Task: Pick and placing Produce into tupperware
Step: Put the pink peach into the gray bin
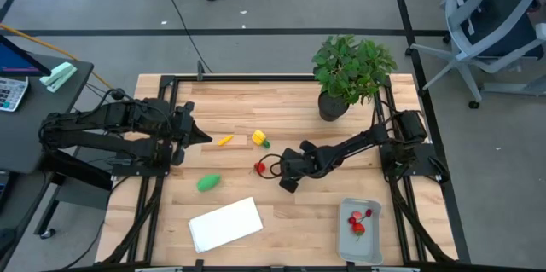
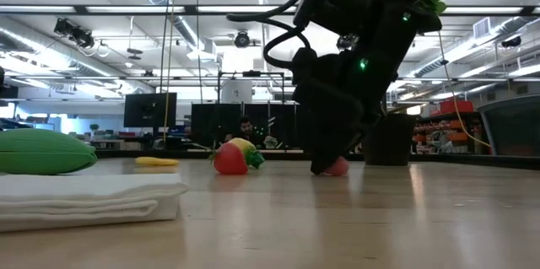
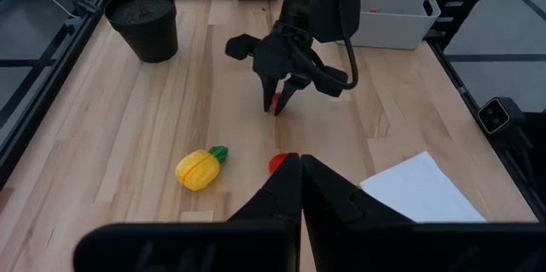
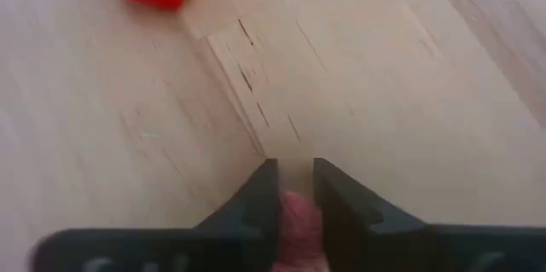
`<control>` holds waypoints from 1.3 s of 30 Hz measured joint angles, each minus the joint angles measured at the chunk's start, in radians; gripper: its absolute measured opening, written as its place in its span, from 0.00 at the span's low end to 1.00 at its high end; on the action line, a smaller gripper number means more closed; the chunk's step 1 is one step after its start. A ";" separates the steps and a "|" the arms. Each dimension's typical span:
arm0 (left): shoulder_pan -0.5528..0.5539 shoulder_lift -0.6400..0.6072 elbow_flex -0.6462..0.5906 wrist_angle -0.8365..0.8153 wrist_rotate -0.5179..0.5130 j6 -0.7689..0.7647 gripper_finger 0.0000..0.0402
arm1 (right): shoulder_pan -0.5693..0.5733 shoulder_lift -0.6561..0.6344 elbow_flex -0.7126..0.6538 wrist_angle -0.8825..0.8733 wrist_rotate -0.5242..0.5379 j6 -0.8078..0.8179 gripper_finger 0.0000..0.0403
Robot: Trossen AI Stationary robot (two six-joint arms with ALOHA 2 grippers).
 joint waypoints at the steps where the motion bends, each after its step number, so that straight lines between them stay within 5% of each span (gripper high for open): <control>1: 0.000 0.000 0.000 0.000 0.000 0.000 0.03 | 0.003 0.000 0.000 -0.001 0.010 -0.001 0.12; 7: 0.000 0.000 0.000 0.000 0.000 0.000 0.05 | 0.034 -0.029 -0.003 -0.011 0.064 -0.016 0.06; 14: 0.000 0.000 0.000 0.000 0.000 0.000 0.06 | 0.117 -0.246 -0.002 -0.062 0.128 0.015 0.05; 23: 0.000 0.000 0.000 -0.001 0.000 -0.001 0.03 | 0.361 -0.541 0.000 -0.377 0.137 0.395 0.07; 32: 0.000 0.000 0.000 -0.005 0.000 0.004 0.06 | 0.695 -0.484 0.000 -0.476 0.127 0.832 0.07; 39: 0.000 0.000 0.000 -0.005 0.000 0.027 0.03 | 0.790 -0.373 0.000 -0.485 0.132 1.014 0.14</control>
